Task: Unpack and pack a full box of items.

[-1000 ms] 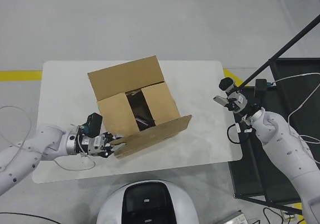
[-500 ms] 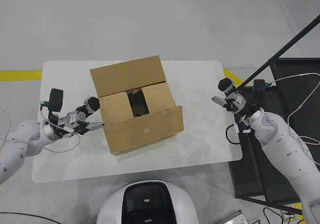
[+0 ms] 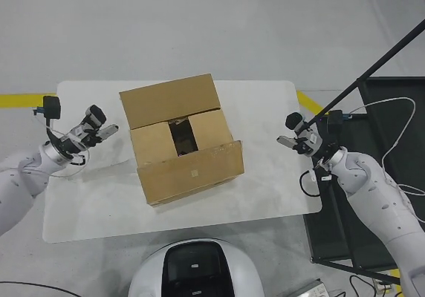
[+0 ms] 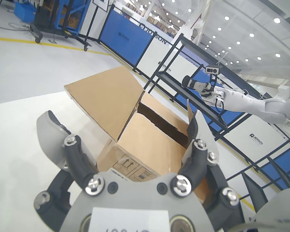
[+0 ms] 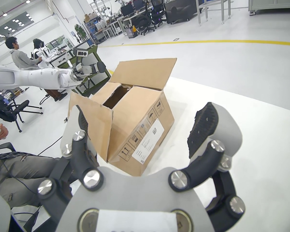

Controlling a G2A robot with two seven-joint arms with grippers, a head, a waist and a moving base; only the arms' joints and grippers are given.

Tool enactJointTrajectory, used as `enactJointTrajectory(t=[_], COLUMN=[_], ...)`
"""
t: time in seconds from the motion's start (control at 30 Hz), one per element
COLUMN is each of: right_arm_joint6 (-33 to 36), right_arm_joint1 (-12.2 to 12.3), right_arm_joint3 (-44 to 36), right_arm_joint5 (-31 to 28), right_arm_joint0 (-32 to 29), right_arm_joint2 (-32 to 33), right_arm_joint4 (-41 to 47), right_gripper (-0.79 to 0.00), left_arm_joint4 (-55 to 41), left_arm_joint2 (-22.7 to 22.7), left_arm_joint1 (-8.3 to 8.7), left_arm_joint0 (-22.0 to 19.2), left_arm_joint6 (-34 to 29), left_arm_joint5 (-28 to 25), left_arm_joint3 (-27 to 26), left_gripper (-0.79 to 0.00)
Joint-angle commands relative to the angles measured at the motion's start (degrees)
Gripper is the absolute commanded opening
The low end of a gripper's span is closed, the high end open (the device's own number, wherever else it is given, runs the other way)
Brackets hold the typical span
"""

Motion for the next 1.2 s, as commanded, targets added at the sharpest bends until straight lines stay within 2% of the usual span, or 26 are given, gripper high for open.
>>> enactJointTrajectory(t=[0.0,0.1,0.27,0.43,0.57,0.7,0.8,1.17], right_arm_joint6=[2.0,4.9,10.7,16.6,21.1,24.0,25.6,25.6], right_arm_joint1=[0.0,0.1,0.4,0.6,0.8,1.0,1.0,1.0], right_arm_joint3=[0.1,0.4,0.4,0.3,0.1,-0.2,-0.3,-0.3], right_arm_joint5=[-0.1,0.0,0.1,-0.3,-0.7,-0.7,-0.7,-0.7], right_arm_joint0=[-0.2,-0.5,-1.3,-2.1,-2.4,-2.6,-2.5,-2.5], right_arm_joint2=[0.1,0.5,0.9,0.8,0.6,0.4,0.2,0.2], right_arm_joint4=[0.4,1.0,1.5,2.7,4.1,5.6,6.3,6.3], right_gripper=[0.0,0.0,0.0,0.0,0.0,0.0,0.0,0.0], left_arm_joint4=[-5.5,-11.2,-17.0,-22.0,-23.7,-22.4,-19.2,-19.2], left_arm_joint2=[0.4,0.3,-0.4,-1.7,-3.6,-7.0,-10.4,-10.4], left_arm_joint1=[-2.22,-5.21,-9.64,-13.8,-15.99,-16.0,-14.41,-14.41], left_arm_joint0=[-1.2,-2.6,-4.0,-4.9,-5.3,-4.7,-3.0,-3.0], left_arm_joint6=[-7.6,-14.6,-22.0,-26.9,-29.1,-29.9,-31.2,-31.2], left_arm_joint5=[0.0,0.0,0.0,0.0,0.0,0.0,0.0,0.0], left_arm_joint3=[2.3,6.3,12.3,15.8,16.9,14.4,8.9,8.9], left_gripper=[0.0,0.0,0.0,0.0,0.0,0.0,0.0,0.0])
